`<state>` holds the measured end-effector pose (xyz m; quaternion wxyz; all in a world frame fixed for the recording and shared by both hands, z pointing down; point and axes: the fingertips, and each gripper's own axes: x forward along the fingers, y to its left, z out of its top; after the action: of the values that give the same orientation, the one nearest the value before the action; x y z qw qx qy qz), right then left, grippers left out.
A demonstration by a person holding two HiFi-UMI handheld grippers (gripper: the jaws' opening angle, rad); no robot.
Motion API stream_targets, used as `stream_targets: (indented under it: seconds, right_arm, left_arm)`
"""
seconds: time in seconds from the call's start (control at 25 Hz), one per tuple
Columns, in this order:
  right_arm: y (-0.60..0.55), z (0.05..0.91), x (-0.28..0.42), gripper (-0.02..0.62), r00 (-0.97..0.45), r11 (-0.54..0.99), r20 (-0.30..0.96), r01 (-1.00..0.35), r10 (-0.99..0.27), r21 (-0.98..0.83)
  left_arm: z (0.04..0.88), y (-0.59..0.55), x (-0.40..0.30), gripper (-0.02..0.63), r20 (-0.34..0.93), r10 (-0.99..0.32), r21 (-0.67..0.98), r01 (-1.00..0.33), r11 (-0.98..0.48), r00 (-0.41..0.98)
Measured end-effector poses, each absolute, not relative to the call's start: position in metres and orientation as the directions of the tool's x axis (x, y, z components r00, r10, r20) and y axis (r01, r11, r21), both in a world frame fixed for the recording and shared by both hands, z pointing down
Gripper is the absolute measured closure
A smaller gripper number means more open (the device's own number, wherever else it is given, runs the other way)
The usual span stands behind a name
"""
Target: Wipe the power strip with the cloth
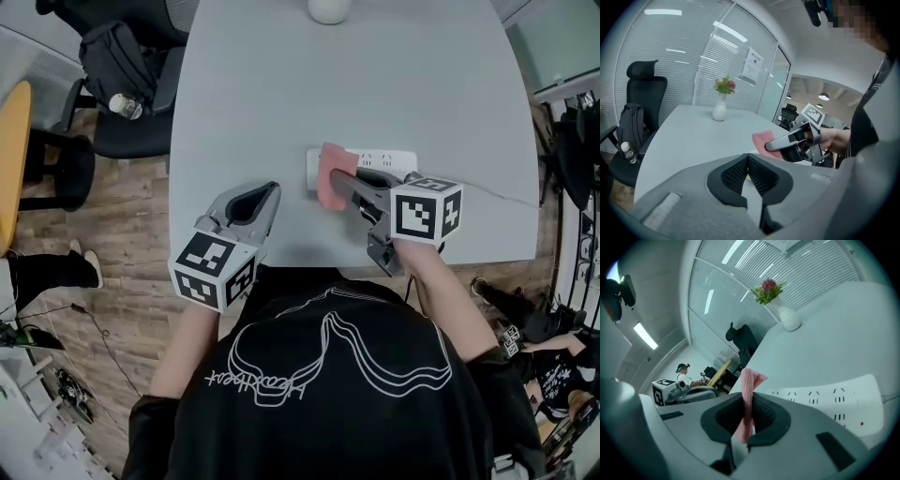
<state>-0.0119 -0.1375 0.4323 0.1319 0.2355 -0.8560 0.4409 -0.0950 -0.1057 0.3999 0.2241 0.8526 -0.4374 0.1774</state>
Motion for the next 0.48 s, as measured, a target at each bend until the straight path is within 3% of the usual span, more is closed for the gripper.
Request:
stream_targets:
  seconds: [0.48]
  right_arm:
    - [-0.162, 0.471, -0.044, 0.565, -0.819, 0.447, 0.54, -0.564, -0.196, -0.694]
  left_arm:
    - [0.435, -0.139, -0.118, 0.594, 0.536, -0.609, 0.324, -0.809, -0.491, 0.585]
